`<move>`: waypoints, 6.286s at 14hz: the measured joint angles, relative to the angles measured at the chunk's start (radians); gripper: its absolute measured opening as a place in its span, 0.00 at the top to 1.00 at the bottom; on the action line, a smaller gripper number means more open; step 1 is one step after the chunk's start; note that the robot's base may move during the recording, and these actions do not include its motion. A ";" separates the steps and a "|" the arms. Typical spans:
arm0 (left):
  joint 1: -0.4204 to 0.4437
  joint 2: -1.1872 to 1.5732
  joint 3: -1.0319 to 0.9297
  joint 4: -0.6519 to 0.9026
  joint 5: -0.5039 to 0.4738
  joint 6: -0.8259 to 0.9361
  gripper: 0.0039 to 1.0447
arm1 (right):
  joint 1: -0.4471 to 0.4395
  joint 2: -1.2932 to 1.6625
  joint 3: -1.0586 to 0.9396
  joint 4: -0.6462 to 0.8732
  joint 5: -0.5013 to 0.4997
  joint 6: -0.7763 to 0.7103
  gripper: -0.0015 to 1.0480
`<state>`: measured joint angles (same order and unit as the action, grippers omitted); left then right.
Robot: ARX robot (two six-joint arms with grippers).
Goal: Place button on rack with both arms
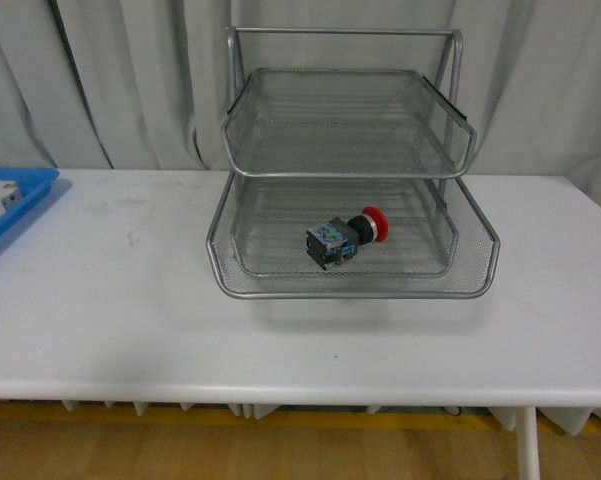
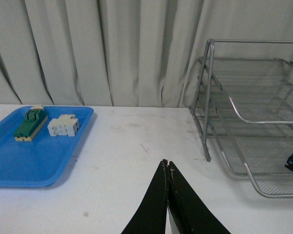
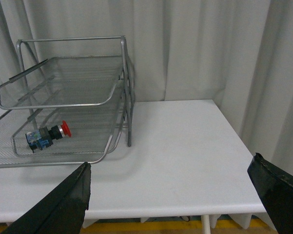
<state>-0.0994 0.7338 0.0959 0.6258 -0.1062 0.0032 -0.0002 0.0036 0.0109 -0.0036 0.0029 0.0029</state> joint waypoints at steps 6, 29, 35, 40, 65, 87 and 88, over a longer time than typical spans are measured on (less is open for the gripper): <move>0.097 -0.220 -0.087 -0.131 0.106 -0.001 0.99 | 0.000 0.000 0.000 0.000 -0.002 0.000 0.06; 0.097 -0.725 -0.087 -0.629 0.106 -0.003 0.27 | -0.028 0.039 0.002 0.043 -0.087 0.029 0.06; 0.097 -0.725 -0.087 -0.629 0.106 -0.003 0.06 | 0.229 1.461 0.620 0.479 -0.076 0.343 0.06; 0.097 -0.725 -0.087 -0.629 0.106 -0.003 0.06 | 0.390 1.706 0.858 0.160 -0.082 0.306 0.62; 0.097 -0.725 -0.087 -0.629 0.106 -0.003 0.06 | 0.258 2.154 1.323 0.055 -0.011 0.130 0.98; 0.098 -0.725 -0.087 -0.629 0.106 -0.003 0.06 | -0.101 0.953 0.017 0.857 -0.121 0.006 0.98; 0.098 -0.725 -0.087 -0.629 0.106 -0.003 0.06 | -0.097 0.868 0.012 0.821 -0.100 0.004 0.98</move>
<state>-0.0017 0.0090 0.0093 -0.0029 0.0002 0.0006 -0.0967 0.8719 0.0227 0.8173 -0.0971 0.0071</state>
